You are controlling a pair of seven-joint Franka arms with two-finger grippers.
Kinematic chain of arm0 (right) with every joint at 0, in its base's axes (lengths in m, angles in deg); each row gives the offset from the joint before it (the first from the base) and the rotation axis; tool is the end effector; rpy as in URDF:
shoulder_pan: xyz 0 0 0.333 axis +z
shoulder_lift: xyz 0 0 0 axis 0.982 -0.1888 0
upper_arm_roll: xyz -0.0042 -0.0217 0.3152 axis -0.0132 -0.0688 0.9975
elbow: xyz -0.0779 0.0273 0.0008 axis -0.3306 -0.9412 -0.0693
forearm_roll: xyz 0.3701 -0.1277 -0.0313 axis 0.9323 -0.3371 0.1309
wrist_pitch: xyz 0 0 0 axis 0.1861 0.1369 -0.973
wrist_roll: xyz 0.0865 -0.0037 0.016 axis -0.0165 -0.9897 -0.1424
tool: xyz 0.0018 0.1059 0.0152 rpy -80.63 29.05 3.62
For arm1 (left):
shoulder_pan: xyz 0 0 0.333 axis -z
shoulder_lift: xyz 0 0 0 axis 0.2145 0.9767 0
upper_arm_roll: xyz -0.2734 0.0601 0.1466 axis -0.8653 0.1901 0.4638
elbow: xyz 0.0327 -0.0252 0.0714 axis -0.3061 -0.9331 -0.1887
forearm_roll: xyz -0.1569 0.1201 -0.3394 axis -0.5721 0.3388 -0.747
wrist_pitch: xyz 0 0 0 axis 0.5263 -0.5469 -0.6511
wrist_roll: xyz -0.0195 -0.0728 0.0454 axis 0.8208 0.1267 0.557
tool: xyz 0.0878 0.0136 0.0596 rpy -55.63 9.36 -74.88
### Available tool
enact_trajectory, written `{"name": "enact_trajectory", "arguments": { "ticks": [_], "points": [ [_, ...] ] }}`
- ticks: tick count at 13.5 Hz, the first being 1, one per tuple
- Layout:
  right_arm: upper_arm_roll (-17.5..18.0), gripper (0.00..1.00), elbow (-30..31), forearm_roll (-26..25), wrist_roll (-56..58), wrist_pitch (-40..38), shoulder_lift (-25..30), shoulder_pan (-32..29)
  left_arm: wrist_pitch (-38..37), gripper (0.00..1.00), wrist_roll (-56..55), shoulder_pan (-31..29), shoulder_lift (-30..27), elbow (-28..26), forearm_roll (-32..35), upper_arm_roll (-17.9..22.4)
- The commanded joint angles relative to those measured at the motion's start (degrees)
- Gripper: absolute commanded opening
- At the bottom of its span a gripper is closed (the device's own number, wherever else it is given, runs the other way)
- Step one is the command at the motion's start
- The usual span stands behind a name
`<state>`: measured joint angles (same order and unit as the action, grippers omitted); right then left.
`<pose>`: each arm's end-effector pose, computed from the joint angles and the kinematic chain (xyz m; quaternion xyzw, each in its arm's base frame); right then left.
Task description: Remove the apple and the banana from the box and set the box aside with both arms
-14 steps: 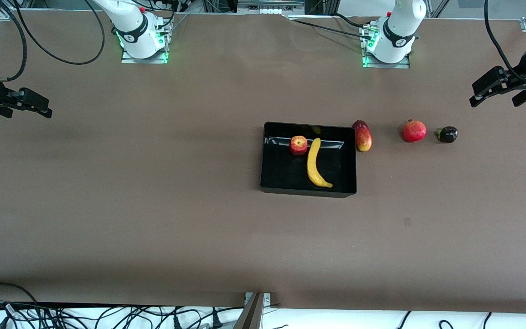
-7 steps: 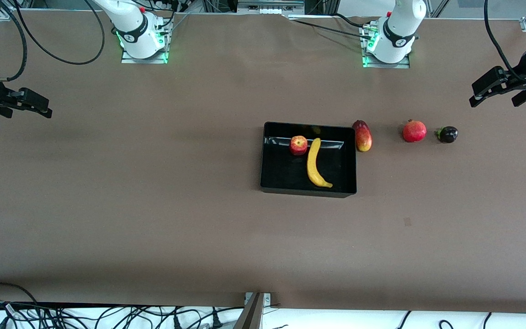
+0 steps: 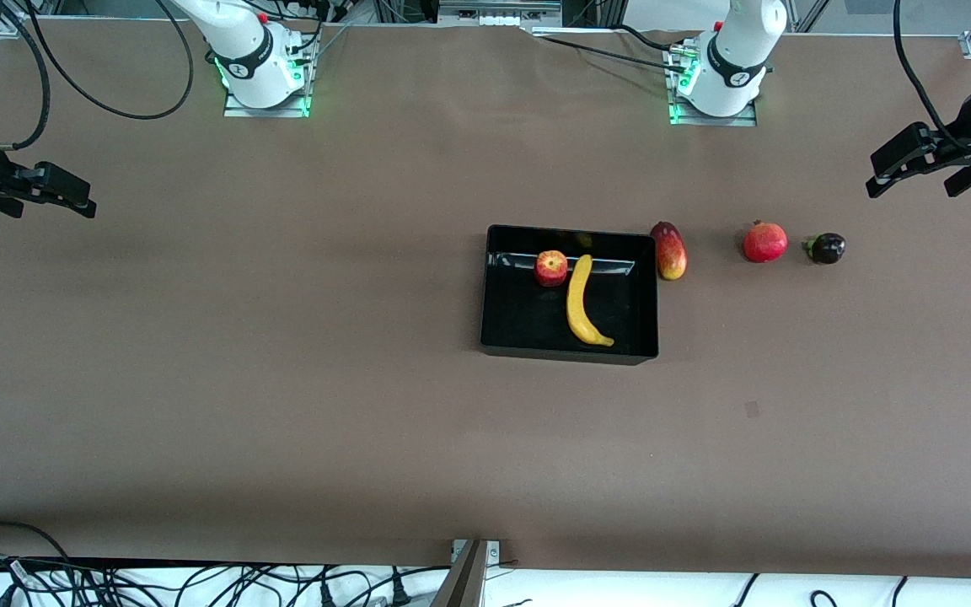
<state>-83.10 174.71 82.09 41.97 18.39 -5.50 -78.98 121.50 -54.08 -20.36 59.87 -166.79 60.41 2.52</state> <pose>0.5613 -0.0152 0.5879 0.9995 0.0055 -0.0295 0.0069 0.5390 -0.0219 0.6538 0.9995 0.0223 0.0196 0.0098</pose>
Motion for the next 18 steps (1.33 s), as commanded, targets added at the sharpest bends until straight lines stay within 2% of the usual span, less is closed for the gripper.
{"name": "enact_trajectory", "arguments": {
  "ticks": [1, 4, 6, 9, 12, 18],
  "points": [
    [0.4, 1.0, -0.55, 0.32, -0.42, -0.78, 0.08, -0.49, 0.54, 1.0, 0.73, 0.15, -1.45, -2.4, -1.57, 0.03],
    [0.4, 1.0, -0.55, 0.23, -0.42, -0.78, 0.08, -0.49, 4.47, 1.0, -2.77, 1.02, 0.3, -3.98, -5.25, -0.15],
    [0.4, 1.0, -0.55, 0.32, -0.42, -0.78, 0.08, -0.49, 10.62, 1.0, -8.91, 3.83, 1.61, -6.97, -5.35, -0.59],
    [0.4, 1.0, -0.55, 0.32, -0.42, -0.78, 0.08, -0.49, 14.59, 1.0, -17.35, 8.48, 6.27, -7.24, -5.44, -0.59],
    [0.32, 1.0, -0.55, 0.32, -0.33, -0.78, 0.08, -0.49, 16.71, 1.0, -26.76, 13.84, 10.14, -7.42, -2.82, -0.59],
    [0.32, 1.0, -0.55, 0.32, -0.33, -0.78, 0.08, -0.49, 23.38, 1.0, -42.42, 23.96, 22.26, -7.59, 2.91, -0.59]
  ]
}}
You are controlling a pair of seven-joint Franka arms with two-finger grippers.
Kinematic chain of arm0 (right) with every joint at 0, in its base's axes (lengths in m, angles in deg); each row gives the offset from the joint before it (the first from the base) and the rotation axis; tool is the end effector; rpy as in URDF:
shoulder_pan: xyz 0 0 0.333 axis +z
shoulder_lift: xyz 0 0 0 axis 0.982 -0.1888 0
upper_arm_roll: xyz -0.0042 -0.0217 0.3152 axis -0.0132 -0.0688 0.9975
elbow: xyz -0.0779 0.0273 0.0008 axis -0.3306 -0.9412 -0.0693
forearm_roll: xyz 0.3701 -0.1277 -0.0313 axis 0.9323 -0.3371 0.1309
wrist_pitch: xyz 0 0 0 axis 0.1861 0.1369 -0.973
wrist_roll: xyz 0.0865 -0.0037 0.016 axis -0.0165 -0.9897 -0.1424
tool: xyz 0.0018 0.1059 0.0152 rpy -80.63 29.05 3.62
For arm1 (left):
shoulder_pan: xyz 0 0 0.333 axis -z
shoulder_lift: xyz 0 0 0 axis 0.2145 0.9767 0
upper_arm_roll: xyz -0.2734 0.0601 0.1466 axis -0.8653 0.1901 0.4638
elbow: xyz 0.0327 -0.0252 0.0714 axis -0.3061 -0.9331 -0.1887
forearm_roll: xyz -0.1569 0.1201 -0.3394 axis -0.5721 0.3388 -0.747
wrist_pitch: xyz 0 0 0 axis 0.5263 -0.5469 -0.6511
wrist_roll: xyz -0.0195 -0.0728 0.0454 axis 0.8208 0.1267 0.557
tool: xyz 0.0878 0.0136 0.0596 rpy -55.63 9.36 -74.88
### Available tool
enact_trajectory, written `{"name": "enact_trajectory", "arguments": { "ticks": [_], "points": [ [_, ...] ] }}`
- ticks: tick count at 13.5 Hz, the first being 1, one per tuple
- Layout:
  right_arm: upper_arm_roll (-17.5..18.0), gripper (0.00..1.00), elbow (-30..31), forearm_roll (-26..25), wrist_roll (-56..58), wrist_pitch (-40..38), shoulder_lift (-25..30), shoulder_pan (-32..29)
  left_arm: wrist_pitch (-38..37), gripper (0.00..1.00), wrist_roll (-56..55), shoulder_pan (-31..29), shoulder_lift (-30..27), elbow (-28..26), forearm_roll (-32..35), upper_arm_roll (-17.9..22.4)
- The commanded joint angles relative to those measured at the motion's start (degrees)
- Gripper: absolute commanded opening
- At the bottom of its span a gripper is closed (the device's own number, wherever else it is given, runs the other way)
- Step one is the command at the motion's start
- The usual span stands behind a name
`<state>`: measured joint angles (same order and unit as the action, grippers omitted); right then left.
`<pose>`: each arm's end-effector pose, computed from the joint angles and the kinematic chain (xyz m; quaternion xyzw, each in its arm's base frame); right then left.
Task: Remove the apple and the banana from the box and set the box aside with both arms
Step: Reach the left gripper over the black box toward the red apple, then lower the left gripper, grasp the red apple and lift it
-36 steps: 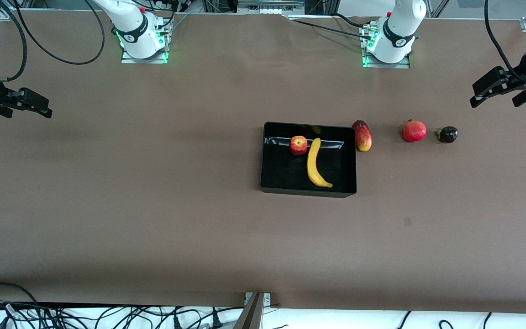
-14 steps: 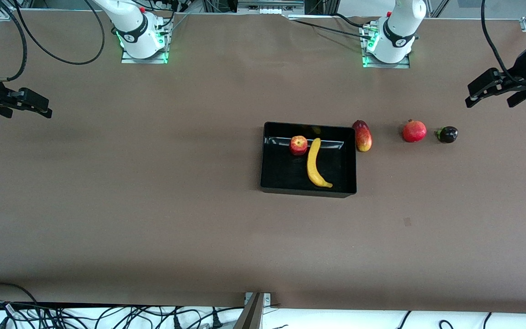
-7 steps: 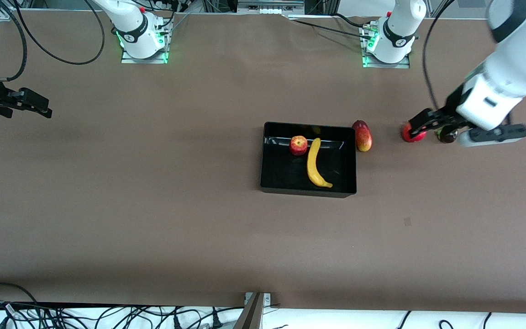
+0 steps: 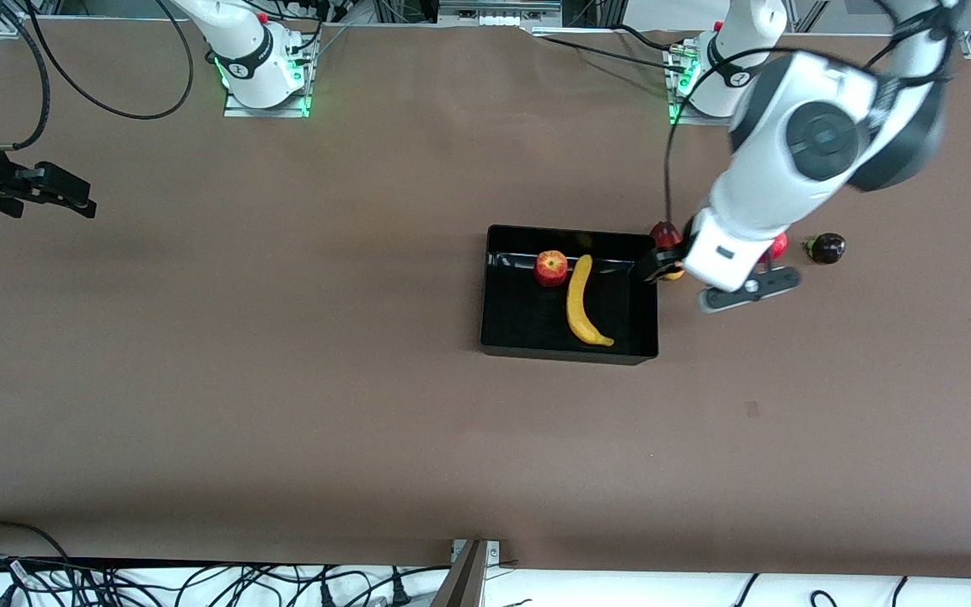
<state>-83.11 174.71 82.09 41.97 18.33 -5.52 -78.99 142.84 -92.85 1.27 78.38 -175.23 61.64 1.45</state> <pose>0.5613 -0.0154 0.5877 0.9995 0.0053 -0.0302 0.0068 0.5795 -0.2540 0.4273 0.9854 0.1657 -0.0371 0.0084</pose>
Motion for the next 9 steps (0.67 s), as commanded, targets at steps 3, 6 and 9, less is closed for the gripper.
{"name": "enact_trajectory", "arguments": {
  "ticks": [3, 6, 9],
  "points": [
    [0.33, 1.0, -0.55, 0.32, -0.34, -0.73, 0.1, -0.47, 6.08, 1.0, -7.87, 5.58, 8.67, 0.76, 2.91, 0.48],
    [0.33, 1.0, -0.55, 0.32, -0.34, -0.73, 0.1, -0.47, 11.19, 1.0, -8.41, 8.48, 11.49, -1.78, 3.0, 0.39],
    [0.24, 1.0, -0.55, 0.32, -0.34, -0.73, 0.1, -0.47, 12.25, 1.0, -9.64, 11.38, 15.01, -2.32, 3.0, -0.05]
  ]
}}
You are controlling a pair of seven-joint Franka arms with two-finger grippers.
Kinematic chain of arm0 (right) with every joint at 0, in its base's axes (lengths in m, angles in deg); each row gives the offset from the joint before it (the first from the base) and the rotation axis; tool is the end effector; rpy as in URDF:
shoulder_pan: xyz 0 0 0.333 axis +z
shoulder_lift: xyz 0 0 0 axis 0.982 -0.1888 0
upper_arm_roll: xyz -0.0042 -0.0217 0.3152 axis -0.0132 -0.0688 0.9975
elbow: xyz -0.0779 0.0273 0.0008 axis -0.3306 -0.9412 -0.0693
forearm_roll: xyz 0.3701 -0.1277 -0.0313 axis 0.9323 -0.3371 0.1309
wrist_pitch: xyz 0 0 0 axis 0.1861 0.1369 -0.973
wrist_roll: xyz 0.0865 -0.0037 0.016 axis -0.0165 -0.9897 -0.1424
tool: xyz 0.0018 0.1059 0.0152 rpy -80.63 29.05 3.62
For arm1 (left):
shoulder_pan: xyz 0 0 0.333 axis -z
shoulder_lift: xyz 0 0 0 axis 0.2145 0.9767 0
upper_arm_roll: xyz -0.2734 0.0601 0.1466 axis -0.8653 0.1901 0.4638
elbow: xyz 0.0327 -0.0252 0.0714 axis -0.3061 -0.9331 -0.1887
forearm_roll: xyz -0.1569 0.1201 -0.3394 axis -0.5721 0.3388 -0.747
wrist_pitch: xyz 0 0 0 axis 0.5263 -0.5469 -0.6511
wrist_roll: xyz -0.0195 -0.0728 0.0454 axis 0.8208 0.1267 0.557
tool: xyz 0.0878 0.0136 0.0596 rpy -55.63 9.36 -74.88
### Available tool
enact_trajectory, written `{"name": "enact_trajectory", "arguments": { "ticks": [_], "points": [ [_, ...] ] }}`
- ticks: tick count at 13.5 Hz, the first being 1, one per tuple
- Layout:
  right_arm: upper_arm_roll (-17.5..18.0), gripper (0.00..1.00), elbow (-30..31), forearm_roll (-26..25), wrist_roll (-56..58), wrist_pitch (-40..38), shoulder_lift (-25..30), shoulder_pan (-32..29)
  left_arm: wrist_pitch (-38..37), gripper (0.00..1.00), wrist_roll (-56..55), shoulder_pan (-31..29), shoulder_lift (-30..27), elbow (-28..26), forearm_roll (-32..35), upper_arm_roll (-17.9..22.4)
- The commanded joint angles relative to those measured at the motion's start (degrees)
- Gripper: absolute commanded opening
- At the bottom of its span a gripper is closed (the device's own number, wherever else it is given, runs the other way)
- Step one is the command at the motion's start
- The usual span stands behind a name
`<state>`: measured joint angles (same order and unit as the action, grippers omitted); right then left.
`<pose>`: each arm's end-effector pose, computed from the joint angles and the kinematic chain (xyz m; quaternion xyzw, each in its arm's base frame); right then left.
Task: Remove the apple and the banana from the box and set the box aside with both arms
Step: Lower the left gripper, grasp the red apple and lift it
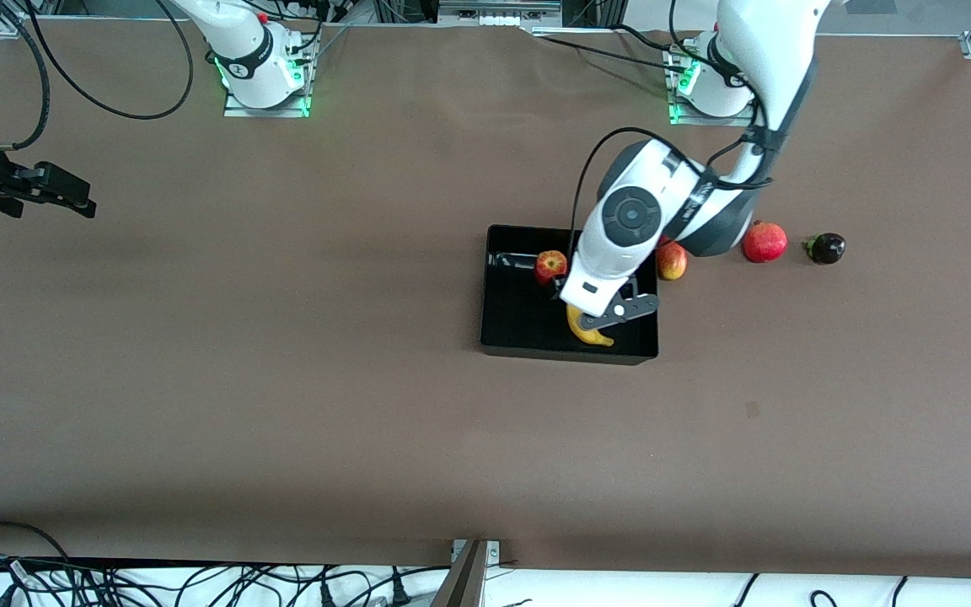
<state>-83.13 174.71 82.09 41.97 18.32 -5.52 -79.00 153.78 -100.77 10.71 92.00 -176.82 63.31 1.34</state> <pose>0.5612 -0.0157 0.5876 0.9995 0.0050 -0.0303 0.0068 0.5474 -0.3554 0.2785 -0.9861 -0.1498 0.0700 0.0139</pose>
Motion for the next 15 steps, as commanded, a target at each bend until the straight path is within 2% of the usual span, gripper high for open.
{"name": "enact_trajectory", "arguments": {
  "ticks": [1, 6, 11, 12, 14, 15],
  "points": [
    [0.26, 1.0, -0.55, 0.32, -0.34, -0.71, 0.1, -0.47, 1.92, 1.0, -1.72, 2.04, 2.44, -0.73, 1.33, -0.63],
    [0.26, 1.0, -0.55, 0.32, -0.34, -0.71, 0.1, -0.55, 2.28, 1.0, -4.27, 3.01, 5.7, -0.81, 1.24, -3.09],
    [0.26, 1.0, -0.46, 0.32, -0.34, -0.71, 0.1, -0.47, 4.03, 1.0, -5.06, 3.01, 6.49, -3.36, 1.33, -3.45],
    [0.26, 1.0, -0.55, 0.32, -0.34, -0.71, 0.1, -0.47, 4.12, 0.87, -5.06, 3.01, 6.92, -3.36, 1.33, -3.45],
    [0.26, 1.0, -0.55, 0.32, -0.34, -0.71, 0.1, -0.47, 4.21, 0.49, -5.15, 3.1, 7.89, -3.19, 1.24, -3.45],
    [0.26, 1.0, -0.55, 0.32, -0.34, -0.71, 0.1, -0.47, 4.21, 0.16, -5.5, 3.01, 8.07, -3.1, 1.24, -3.45]
  ]
}}
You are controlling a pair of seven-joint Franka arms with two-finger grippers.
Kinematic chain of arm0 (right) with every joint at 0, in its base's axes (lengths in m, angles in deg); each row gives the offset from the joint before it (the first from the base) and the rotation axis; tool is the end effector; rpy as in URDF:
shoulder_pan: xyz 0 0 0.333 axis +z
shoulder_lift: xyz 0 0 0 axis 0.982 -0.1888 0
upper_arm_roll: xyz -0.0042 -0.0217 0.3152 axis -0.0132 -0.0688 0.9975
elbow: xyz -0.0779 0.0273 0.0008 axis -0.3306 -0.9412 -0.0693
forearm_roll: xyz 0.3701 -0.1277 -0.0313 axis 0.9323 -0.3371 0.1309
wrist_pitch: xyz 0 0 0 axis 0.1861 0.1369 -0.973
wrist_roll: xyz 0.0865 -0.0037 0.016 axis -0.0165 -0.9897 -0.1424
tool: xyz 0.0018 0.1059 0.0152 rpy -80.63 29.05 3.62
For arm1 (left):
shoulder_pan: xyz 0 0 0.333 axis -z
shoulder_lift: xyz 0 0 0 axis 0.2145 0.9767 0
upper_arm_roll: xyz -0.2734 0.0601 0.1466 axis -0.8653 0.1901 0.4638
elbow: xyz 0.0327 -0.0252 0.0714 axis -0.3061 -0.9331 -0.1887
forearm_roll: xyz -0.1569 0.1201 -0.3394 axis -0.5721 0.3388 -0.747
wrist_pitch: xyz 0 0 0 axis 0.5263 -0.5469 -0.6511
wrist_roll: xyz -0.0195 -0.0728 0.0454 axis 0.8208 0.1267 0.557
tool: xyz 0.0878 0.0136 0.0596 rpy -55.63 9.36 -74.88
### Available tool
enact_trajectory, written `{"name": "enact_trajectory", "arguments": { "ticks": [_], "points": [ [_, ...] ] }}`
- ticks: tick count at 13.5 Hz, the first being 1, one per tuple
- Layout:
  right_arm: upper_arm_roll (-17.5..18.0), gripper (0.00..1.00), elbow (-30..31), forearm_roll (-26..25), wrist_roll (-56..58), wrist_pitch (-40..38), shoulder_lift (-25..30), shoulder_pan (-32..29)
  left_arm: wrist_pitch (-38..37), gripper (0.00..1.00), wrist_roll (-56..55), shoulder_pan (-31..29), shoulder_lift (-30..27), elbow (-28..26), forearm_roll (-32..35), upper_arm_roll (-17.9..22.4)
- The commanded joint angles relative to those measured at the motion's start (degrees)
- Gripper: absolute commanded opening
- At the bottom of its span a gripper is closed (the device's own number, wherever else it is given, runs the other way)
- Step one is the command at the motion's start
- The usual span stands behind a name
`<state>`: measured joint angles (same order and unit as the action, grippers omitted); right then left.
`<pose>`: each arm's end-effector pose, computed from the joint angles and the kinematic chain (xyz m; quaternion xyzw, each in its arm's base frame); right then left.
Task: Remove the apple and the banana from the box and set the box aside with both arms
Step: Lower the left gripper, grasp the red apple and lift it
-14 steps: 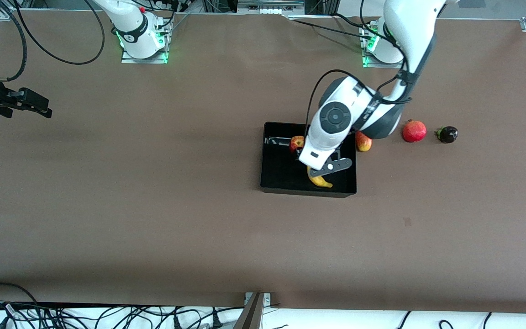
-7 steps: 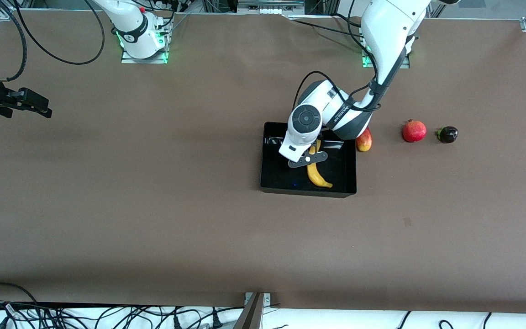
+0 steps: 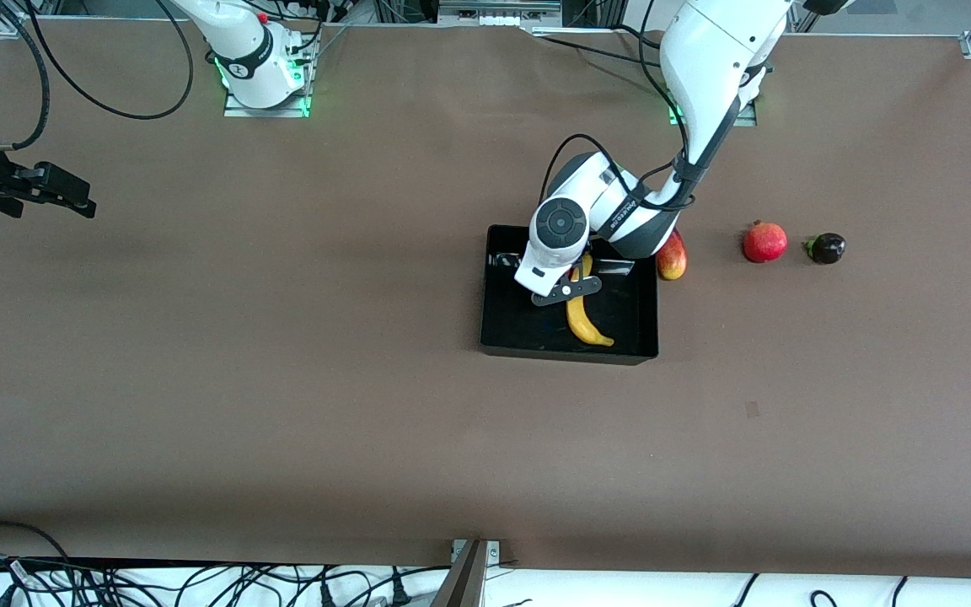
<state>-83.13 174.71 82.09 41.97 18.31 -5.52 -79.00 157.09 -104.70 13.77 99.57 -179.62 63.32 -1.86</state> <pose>0.5612 -0.0157 0.5876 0.9995 0.0050 -0.0304 0.0068 0.4874 -0.4012 0.1836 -0.9818 -0.1336 0.1283 0.0417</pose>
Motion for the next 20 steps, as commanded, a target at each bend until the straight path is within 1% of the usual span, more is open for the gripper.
{"name": "enact_trajectory", "arguments": {
  "ticks": [1, 3, 5, 6, 7, 10, 11, 12, 13, 15, 16, 17, 19, 20],
  "points": [
    [0.26, 1.0, -0.55, 0.32, -0.33, -0.71, 0.1, -0.46, 0.82, 0.07, -1.57, -0.15, 0.59, -0.3, 1.15, -0.26],
    [0.26, 1.0, -0.55, 0.32, -0.33, -0.71, 0.1, -0.55, 0.38, 0.0, -1.57, -0.32, 0.5, 0.13, 0.98, -0.26],
    [0.26, 1.0, -0.55, 0.32, -0.33, -0.71, 0.1, -0.46, -0.23, 0.0, -1.65, -0.5, -0.19, 1.1, 0.62, -0.34],
    [0.26, 1.0, -0.47, 0.32, -0.33, -0.71, 0.1, -0.46, -1.89, 0.0, -1.65, -0.59, -0.9, 1.71, 0.45, -0.34],
    [0.26, 1.0, -0.55, 0.32, -0.33, -0.71, 0.1, -0.46, -4.17, 0.0, -1.57, -1.02, -1.42, 3.28, 0.36, -0.34],
    [0.26, 1.0, -0.55, 0.32, -0.33, -0.71, 0.1, -0.55, -14.7, 0.0, -1.13, -2.6, -2.22, 10.13, 0.36, -0.26],
    [0.26, 1.0, -0.55, 0.32, -0.33, -0.71, 0.1, -0.55, -17.87, 0.0, -0.52, -3.65, -3.18, 11.55, 0.53, -0.26],
    [0.26, 1.0, -0.55, 0.32, -0.33, -0.71, 0.1, -0.55, -19.47, 0.0, 0.19, -5.14, -4.14, 12.34, 0.8, -0.17],
    [0.26, 1.0, -0.47, 0.32, -0.33, -0.71, 0.1, -0.55, -19.92, 0.0, 2.63, -6.64, -5.63, 12.53, 0.8, 0.09],
    [0.18, 1.0, -0.55, 0.32, -0.25, -0.71, 0.1, -0.55, -21.76, 0.0, 10.96, -11.81, -7.92, 12.96, 0.36, 0.27],
    [0.18, 1.0, -0.47, 0.32, -0.25, -0.71, 0.1, -0.55, -22.29, 0.0, 15.09, -15.49, -8.11, 13.4, 0.53, 0.27],
    [0.18, 1.0, -0.46, 0.32, -0.25, -0.71, 0.1, -0.55, -22.47, 0.0, 19.92, -17.7, -8.02, 13.41, 1.06, 0.36],
    [0.18, 1.0, -0.55, 0.32, -0.25, -0.71, 0.1, -0.55, -22.39, 0.0, 30.89, -22.45, -7.58, 13.23, 1.32, 2.11],
    [0.18, 1.0, -0.47, 0.32, -0.33, -0.71, 0.1, -0.55, -21.86, 0.0, 36.7, -24.65, -6.71, 13.32, 2.63, 2.81]
  ]
}}
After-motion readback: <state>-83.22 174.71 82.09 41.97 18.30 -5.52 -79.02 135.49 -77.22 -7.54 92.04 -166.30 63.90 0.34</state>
